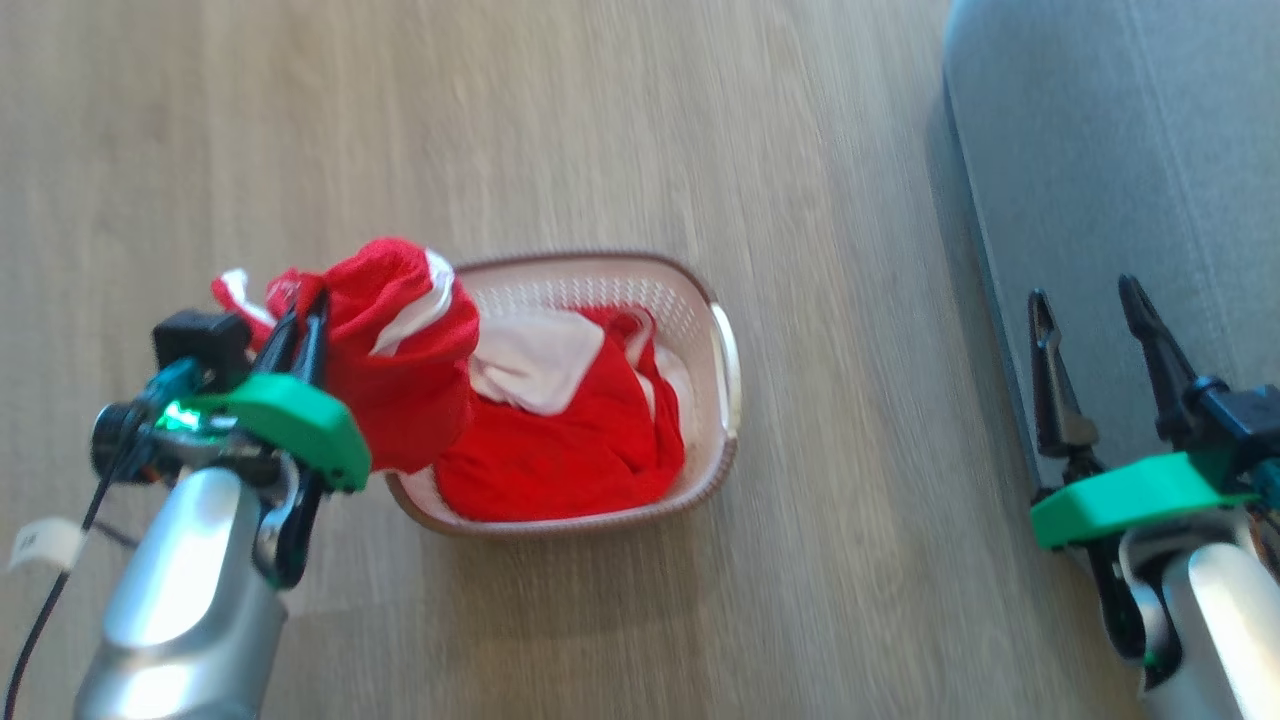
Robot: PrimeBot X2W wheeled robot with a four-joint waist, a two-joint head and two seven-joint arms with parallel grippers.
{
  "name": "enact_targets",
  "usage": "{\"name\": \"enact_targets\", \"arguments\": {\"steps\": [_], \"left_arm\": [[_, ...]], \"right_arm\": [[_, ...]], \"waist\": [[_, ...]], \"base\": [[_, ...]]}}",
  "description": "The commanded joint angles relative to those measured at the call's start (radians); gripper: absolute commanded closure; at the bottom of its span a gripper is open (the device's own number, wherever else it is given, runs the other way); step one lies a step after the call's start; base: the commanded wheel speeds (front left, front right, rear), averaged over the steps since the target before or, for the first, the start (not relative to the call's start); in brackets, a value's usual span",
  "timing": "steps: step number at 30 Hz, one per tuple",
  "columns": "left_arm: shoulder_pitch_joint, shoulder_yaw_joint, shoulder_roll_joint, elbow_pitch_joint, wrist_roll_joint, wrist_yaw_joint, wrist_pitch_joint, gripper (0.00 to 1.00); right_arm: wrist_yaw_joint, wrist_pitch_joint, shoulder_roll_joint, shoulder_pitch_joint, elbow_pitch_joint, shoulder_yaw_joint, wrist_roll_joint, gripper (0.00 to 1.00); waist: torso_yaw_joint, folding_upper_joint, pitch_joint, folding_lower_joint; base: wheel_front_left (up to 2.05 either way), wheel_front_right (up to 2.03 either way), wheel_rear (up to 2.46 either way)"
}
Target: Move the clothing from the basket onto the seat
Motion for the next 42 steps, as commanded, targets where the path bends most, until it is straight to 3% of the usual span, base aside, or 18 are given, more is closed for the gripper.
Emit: {"name": "enact_targets", "arguments": {"steps": [1, 14, 26, 42], "left_arm": [[0.016, 0.047, 0.053, -0.057, -0.011, 0.011, -0.002, 1.0], [0.174, 0.102, 0.123, -0.253, -0.069, 0.022, 0.025, 1.0], [0.284, 0.118, 0.136, -0.343, -0.096, 0.043, 0.022, 1.0], [0.327, 0.131, 0.154, -0.413, -0.111, 0.074, 0.036, 1.0]], "right_arm": [[0.007, -0.005, -0.025, 0.023, -0.024, 0.013, 0.009, 0.0], [0.007, -0.005, -0.049, 0.084, -0.004, 0.029, 0.023, 0.0], [0.007, -0.005, -0.063, 0.133, 0.011, 0.042, 0.036, 0.0], [0.007, -0.005, -0.074, 0.146, 0.013, 0.052, 0.041, 0.0]], "waist": [[0.052, -0.0001, -0.091, 0.0001], [0.095, -0.0001, -0.204, 0.0001], [0.115, -0.0001, -0.289, 0.0001], [0.111, -0.0001, -0.308, 0.0001]], "base": [[0.0, 0.0, 0.0], [0.0, 0.0, 0.0], [0.0, 0.0, 0.0], [0.0, 0.0, 0.0]]}}
